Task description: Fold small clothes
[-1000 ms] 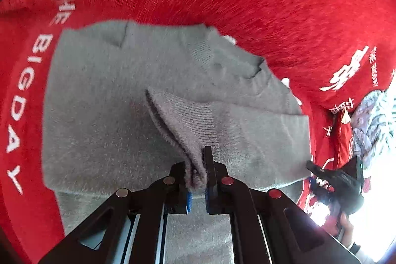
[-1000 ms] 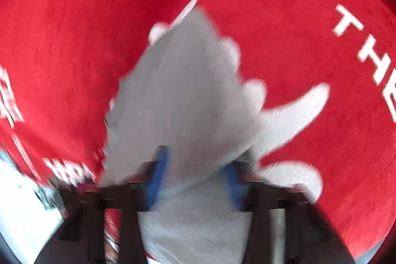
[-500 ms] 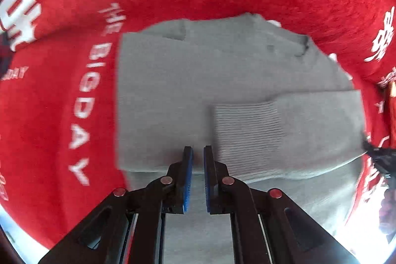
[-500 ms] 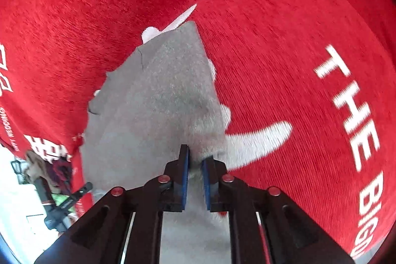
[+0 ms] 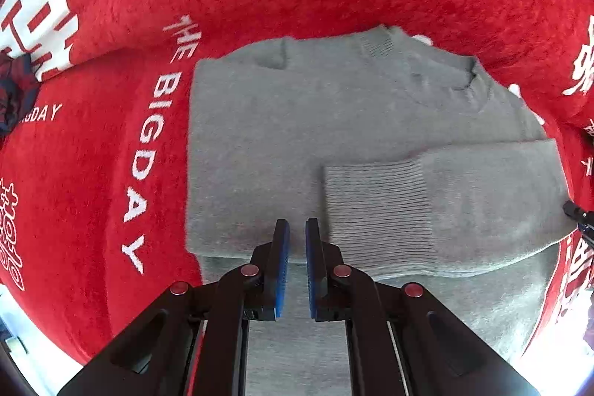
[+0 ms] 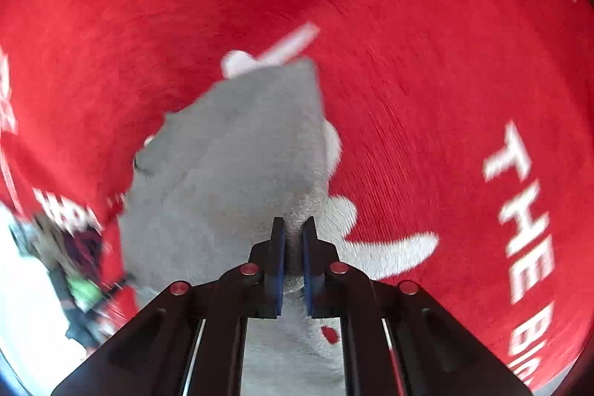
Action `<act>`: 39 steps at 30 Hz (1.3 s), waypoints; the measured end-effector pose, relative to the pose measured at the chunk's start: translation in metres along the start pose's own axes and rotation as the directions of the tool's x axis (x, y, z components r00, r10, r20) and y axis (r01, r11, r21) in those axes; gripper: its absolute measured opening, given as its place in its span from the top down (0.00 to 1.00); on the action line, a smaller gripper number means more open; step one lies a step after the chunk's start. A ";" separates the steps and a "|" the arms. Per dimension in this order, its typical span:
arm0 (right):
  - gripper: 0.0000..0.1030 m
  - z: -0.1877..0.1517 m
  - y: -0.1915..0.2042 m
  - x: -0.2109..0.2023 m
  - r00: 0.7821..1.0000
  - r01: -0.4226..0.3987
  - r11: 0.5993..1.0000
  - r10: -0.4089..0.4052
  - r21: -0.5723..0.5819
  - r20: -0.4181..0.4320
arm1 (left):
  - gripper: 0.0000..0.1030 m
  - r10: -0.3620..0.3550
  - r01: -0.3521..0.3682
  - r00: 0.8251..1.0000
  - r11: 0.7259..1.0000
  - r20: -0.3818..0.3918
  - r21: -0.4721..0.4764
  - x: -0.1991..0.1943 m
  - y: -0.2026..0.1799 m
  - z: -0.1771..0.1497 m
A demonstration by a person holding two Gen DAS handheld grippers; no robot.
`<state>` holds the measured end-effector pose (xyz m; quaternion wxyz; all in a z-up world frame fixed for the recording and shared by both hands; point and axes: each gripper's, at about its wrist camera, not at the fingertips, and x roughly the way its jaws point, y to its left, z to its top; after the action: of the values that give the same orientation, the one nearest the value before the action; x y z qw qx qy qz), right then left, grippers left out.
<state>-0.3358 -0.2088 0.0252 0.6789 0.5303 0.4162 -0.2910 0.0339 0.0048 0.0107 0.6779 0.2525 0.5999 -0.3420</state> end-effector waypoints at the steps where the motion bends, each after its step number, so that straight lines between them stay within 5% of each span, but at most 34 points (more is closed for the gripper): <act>1: 0.91 0.000 0.002 -0.002 1.000 0.028 0.999 -0.028 -0.029 0.008 | 0.91 0.001 -0.001 1.000 1.000 0.003 0.003 -0.001 -0.002 -0.001; 5: 0.90 -0.002 -0.020 0.015 0.993 0.108 0.994 -0.107 0.015 -0.046 | 0.91 0.023 -0.024 0.999 1.000 -0.029 -0.001 0.014 -0.013 0.002; 11: 0.85 -0.017 -0.006 -0.004 0.987 0.158 0.987 -0.158 -0.002 0.009 | 0.91 0.045 -0.046 0.999 0.999 -0.023 -0.022 0.019 -0.015 -0.006; 12: 0.84 -0.020 -0.002 -0.008 0.986 0.164 0.986 -0.164 -0.010 0.020 | 0.63 0.045 -0.046 0.999 0.999 -0.024 -0.021 0.019 -0.017 -0.006; 13: 0.84 -0.023 0.001 -0.012 0.985 0.168 0.986 -0.167 -0.010 0.030 | 0.08 0.044 -0.044 0.999 0.999 -0.024 -0.022 0.020 -0.014 -0.004; 14: 0.83 -0.025 0.002 -0.014 0.986 0.165 0.986 -0.165 -0.007 0.037 | 0.02 0.060 -0.061 0.998 0.998 -0.022 -0.028 0.019 -0.014 -0.003; 21: 0.79 -0.044 0.022 -0.027 0.987 0.156 0.987 -0.154 -0.038 0.053 | 0.01 0.079 -0.079 0.997 0.996 0.002 -0.033 0.007 -0.001 -0.003; 23: 0.58 -0.051 0.029 -0.028 0.987 0.158 0.986 -0.155 -0.053 0.051 | 0.01 0.088 -0.088 0.996 0.996 0.003 -0.028 0.005 -0.001 -0.005; 25: 0.51 -0.058 0.036 -0.030 0.988 0.148 0.986 -0.145 -0.078 0.045 | 0.01 0.095 -0.095 0.995 0.995 -0.002 -0.023 0.004 -0.005 -0.011; 34: 0.44 -0.080 0.064 -0.015 0.995 0.090 0.981 -0.096 -0.174 -0.026 | 0.01 0.089 -0.091 0.994 0.995 -0.064 -0.043 -0.002 -0.012 -0.024; 39: 0.44 -0.092 0.069 -0.011 0.996 0.063 0.975 -0.077 -0.215 -0.055 | 0.01 0.176 -0.175 0.984 0.984 0.037 -0.019 -0.023 -0.025 -0.029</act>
<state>-0.3067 -0.1027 0.0591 0.7077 0.4485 0.4846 -0.2516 -0.0047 0.0146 0.0306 0.7188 0.2924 0.5647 -0.2811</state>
